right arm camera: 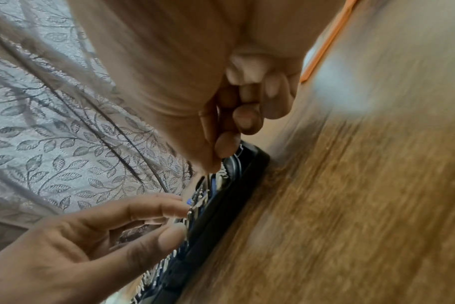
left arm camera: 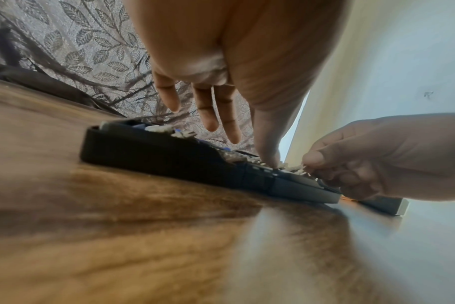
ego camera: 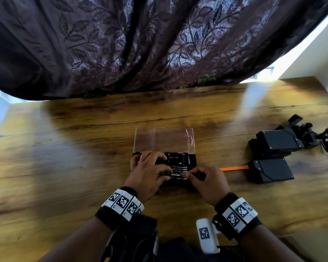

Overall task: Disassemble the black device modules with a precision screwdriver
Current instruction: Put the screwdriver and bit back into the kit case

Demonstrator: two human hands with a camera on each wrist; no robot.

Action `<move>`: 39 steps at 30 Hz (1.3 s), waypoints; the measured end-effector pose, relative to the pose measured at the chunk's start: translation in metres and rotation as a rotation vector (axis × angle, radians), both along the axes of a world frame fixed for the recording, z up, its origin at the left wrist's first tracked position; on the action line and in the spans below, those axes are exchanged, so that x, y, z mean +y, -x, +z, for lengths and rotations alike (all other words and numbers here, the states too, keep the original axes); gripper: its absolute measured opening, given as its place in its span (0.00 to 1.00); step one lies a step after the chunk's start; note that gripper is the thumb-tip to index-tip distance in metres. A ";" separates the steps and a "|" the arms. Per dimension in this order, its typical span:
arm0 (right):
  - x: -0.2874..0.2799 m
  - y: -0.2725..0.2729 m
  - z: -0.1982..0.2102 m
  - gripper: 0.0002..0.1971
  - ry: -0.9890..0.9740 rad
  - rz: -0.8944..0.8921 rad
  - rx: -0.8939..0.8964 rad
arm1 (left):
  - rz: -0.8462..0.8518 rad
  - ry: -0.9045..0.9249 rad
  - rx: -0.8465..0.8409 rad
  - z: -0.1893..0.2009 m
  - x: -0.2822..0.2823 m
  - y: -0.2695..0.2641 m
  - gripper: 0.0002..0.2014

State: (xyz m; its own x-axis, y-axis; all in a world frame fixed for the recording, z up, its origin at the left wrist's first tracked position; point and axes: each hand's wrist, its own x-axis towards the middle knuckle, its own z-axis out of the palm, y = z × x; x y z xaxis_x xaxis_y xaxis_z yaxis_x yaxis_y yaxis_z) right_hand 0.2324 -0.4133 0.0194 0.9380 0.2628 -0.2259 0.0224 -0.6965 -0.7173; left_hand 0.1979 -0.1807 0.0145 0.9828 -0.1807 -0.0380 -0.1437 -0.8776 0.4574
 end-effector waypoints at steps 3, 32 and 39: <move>0.002 0.001 -0.003 0.03 -0.048 -0.017 0.054 | -0.009 -0.001 -0.003 0.000 0.000 0.000 0.12; -0.003 -0.001 -0.002 0.03 -0.046 0.005 0.043 | -0.203 -0.247 -0.189 0.003 -0.002 0.005 0.09; 0.008 0.001 0.001 0.04 0.005 0.040 0.054 | -0.181 -0.185 -0.170 -0.003 0.002 0.007 0.11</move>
State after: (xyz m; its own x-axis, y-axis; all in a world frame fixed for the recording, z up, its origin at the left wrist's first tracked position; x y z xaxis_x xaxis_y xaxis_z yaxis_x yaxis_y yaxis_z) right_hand 0.2313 -0.4051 0.0202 0.9133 0.2985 -0.2769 0.0119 -0.6993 -0.7148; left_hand 0.1909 -0.1786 0.0119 0.9303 -0.3589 0.0760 -0.3663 -0.8969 0.2478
